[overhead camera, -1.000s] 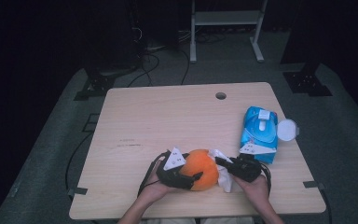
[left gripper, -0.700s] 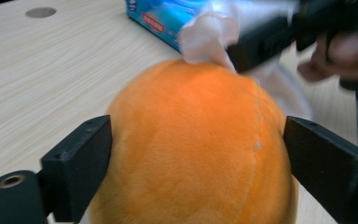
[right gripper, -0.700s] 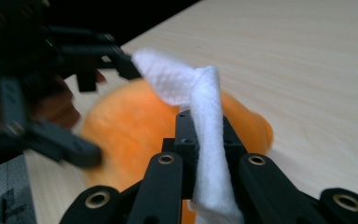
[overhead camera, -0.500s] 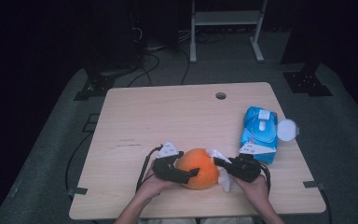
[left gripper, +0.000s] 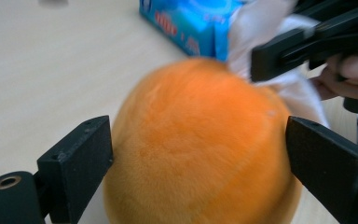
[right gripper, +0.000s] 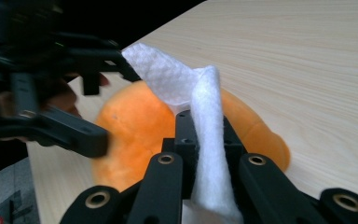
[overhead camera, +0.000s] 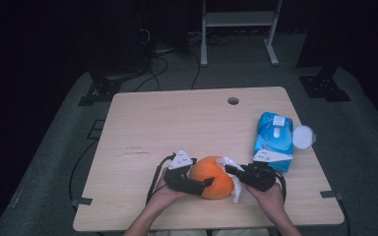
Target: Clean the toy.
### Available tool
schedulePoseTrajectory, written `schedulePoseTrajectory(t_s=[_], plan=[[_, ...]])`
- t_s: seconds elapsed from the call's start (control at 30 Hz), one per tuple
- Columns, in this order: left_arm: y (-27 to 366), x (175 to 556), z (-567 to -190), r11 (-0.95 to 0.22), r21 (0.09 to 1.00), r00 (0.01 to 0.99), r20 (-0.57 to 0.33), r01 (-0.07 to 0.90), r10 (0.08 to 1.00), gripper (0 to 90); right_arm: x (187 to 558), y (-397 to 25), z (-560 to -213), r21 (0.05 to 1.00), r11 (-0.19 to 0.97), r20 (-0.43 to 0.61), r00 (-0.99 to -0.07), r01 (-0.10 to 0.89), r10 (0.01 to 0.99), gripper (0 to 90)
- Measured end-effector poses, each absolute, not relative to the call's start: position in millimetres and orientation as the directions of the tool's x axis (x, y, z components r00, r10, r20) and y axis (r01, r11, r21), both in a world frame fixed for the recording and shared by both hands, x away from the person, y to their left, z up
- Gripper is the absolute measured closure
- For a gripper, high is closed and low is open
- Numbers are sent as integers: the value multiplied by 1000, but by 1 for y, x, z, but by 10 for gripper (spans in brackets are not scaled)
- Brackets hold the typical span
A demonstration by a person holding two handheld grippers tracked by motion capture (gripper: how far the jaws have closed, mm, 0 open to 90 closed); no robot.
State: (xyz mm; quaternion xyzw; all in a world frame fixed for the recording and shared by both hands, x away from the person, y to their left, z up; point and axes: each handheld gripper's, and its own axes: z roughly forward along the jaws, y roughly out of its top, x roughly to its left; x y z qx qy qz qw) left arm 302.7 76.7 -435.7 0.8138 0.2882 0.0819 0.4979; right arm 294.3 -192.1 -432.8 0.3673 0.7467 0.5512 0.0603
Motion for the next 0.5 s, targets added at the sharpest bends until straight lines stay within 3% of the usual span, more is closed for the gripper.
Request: schedulePoseTrajectory(t_s=[0.1,0.2,0.33,0.5], plan=[[70,293,-430,-390,877,848,-36,280,528,199,288,-179,-427,879,141,304,-763,456,571,825],[66,286,-426,-418,883,869,23,214,495,201,281,-169,-419,898,155,276,-802,412,530,826],[76,292,-425,-367,892,860,-47,265,507,132,285,-178,-426,888,166,265,-773,429,577,828],[84,307,-431,-286,855,800,-217,432,560,104,294,-193,-433,879,142,282,-735,456,616,828]])
